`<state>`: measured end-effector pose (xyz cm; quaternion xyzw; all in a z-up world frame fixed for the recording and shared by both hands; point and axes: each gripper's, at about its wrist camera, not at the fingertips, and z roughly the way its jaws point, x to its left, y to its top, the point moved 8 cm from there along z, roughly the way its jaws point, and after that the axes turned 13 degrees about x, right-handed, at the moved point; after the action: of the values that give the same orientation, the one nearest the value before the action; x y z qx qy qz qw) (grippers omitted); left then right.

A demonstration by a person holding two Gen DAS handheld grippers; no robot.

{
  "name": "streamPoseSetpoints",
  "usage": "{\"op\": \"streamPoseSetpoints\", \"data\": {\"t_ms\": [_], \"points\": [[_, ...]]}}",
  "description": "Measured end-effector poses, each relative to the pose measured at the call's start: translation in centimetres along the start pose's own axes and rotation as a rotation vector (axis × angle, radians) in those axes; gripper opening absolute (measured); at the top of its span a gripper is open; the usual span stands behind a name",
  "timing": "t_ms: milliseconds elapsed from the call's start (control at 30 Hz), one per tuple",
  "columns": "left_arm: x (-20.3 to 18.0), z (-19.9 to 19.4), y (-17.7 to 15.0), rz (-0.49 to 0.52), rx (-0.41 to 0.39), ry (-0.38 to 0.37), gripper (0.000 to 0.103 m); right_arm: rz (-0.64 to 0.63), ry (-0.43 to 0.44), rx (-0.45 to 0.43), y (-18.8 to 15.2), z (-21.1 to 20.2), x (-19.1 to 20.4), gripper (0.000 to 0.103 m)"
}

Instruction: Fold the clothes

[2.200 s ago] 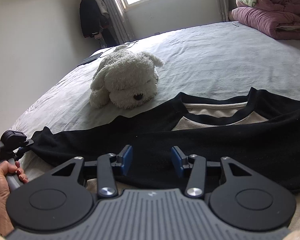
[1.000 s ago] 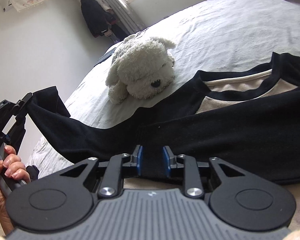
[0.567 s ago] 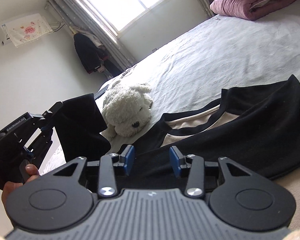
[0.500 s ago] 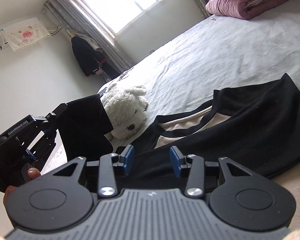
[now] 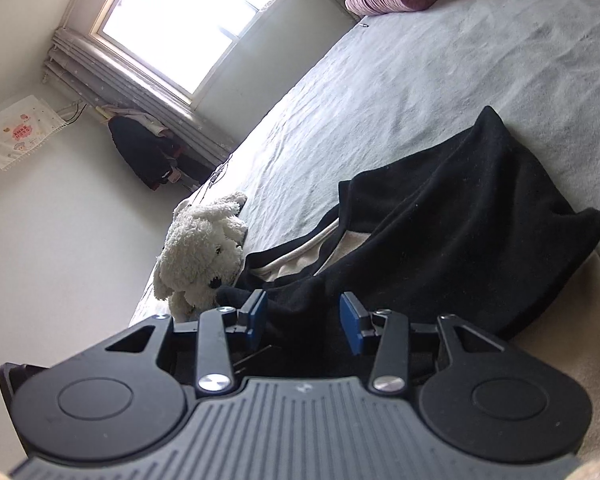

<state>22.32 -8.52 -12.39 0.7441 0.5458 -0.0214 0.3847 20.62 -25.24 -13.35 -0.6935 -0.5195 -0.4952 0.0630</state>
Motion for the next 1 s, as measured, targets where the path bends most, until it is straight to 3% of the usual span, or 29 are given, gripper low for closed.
{"op": "streamPoseSetpoints", "data": {"t_ms": [100, 167, 233, 367, 500, 733, 1000], "points": [[0.4, 0.6, -1.2, -0.008, 0.064, 0.014, 0.015, 0.0, -0.008, 0.014, -0.2, 0.3, -0.2, 0.046], [0.2, -1.1, -1.3, 0.008, 0.051, 0.023, 0.032, -0.018, -0.015, 0.011, -0.3, 0.3, 0.1, 0.05], [0.4, -3.0, -1.0, 0.024, 0.012, 0.038, 0.037, -0.051, -0.022, -0.001, -0.3, 0.3, 0.7, 0.054], [2.2, -6.9, 0.0, 0.031, -0.108, 0.104, 0.038, -0.145, -0.057, -0.021, -0.6, 0.7, 2.1, 0.054], [6.0, -8.3, -0.3, -0.062, -0.197, 0.123, 0.036, -0.269, -0.137, -0.014, -1.7, 2.4, 3.8, 0.055], [8.6, -7.8, -0.6, -0.105, -0.196, 0.001, 0.035, -0.529, -0.362, -0.056, -3.7, 4.8, 6.9, 0.063], [11.2, -9.2, -1.0, -0.121, -0.196, 0.052, 0.035, -0.757, -0.577, -0.01, -3.3, 8.7, 9.0, 0.062]]}}
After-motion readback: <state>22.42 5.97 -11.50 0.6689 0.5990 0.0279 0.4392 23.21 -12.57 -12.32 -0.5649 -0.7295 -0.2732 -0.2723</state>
